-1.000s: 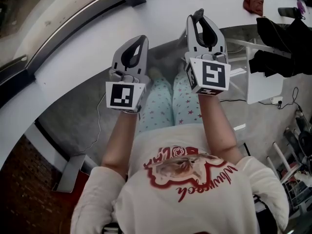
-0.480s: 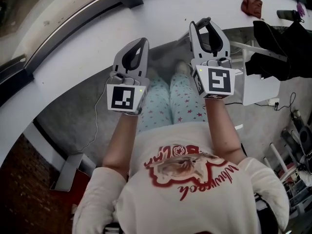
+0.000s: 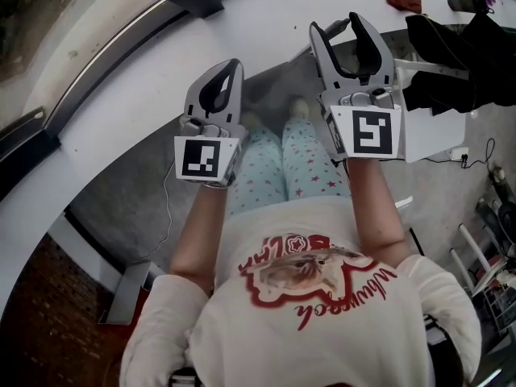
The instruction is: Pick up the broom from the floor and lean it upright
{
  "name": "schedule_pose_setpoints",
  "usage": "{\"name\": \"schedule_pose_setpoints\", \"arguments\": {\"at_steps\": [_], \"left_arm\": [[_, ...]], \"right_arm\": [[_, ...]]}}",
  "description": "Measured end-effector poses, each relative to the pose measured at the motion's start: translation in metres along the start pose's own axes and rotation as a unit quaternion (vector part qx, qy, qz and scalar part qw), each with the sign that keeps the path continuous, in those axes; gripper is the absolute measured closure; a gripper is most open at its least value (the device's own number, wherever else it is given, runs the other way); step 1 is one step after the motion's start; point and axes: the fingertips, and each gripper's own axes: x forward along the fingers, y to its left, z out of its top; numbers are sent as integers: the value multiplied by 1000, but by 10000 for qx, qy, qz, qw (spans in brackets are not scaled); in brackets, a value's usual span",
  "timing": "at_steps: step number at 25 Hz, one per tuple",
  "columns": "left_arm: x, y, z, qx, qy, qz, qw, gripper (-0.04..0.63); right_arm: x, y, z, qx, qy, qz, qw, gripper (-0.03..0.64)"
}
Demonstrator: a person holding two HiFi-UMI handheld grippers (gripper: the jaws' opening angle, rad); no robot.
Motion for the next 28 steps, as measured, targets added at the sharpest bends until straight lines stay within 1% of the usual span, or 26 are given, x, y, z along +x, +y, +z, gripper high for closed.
{"name": "schedule_pose_setpoints", "arguments": {"at_steps": [4, 7, 9, 12, 17, 19, 20, 21, 22, 25, 26, 28], "left_arm": [[0, -1, -1, 73, 59, -99, 9999, 574], [-2, -1, -11, 193, 187, -133, 9996, 574], [-4, -2, -13, 230, 207, -175, 9994, 575], [-15, -1, -19, 241, 292, -200, 9991, 574], [-25, -3, -19, 211, 184, -267, 9993, 574], [-31, -7, -11, 157, 89, -288, 9994, 574], [-33, -10, -5, 119, 17, -280, 9995, 574], [-35, -13, 0, 94, -47, -265, 9996, 574], [-37, -16, 5, 83, -103, -243, 9996, 574], [-48, -30, 20, 123, -282, -135, 9994, 574], [-51, -37, 23, 183, -296, -89, 9994, 574], [-57, -53, 25, 368, -189, 9, 9991, 574]], "right_arm": [[-6, -8, 21, -240, -137, -227, 9994, 393], [-11, -11, 29, -332, -392, -235, 9984, 393], [-14, -11, 27, -273, -435, -277, 9983, 393], [-21, -2, 18, -145, -339, -292, 9989, 394], [-34, 17, 15, -1, -281, -196, 9994, 394], [-39, 31, 16, 106, -211, 25, 9997, 396], [-40, 38, 18, 146, -196, 184, 9995, 418], [-42, 46, 22, 188, -219, 356, 9989, 534], [-44, 53, 29, 250, -293, 531, 9978, 592], [-53, 72, 58, 378, -579, 1043, 9921, 592], [-59, 78, 67, 413, -650, 1217, 9896, 592], [-73, 84, 84, 603, -817, 1537, 9829, 592]]}}
